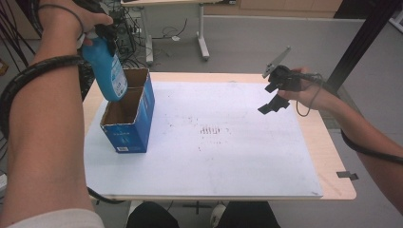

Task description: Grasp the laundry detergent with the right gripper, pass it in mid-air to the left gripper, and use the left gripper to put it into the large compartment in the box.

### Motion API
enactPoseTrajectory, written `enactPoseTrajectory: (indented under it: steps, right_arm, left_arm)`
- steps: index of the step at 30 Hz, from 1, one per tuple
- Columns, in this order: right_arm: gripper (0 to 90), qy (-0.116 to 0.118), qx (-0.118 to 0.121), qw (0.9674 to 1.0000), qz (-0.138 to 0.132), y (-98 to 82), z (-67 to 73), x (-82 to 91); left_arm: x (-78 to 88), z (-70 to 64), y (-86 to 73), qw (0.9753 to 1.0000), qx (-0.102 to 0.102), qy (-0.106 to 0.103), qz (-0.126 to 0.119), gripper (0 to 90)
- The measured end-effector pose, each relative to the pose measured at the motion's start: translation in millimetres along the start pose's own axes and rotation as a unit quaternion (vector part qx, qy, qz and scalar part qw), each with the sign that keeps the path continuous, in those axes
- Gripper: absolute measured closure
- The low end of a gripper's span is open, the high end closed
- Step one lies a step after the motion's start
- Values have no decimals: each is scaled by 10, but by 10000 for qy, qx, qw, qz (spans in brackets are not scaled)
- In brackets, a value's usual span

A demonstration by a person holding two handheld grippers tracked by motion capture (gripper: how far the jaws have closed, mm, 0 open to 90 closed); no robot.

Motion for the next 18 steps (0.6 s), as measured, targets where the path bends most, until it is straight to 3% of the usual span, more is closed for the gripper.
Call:
enactPoseTrajectory:
  steps: [13, 18]
  right_arm:
    - [68, -47, 53, 10000, 28, 52, 4, -40]
    - [68, -57, 66, 10000, 32, 70, 13, -51]
  left_arm:
    - [-416, 45, -37, 9998, -2, -176, 107, 357]
    - [-561, 56, -58, 9998, 41, -152, 90, 358]
Point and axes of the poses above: each handheld gripper's, and its own axes: x roughly backward along the jaws, y roughly out of its top, z roughly to its left, the point moved 7 cm from there along -x, roughly forward along the jaws, and after that the axes turned 12 degrees about -x, right-handed, at the moved point
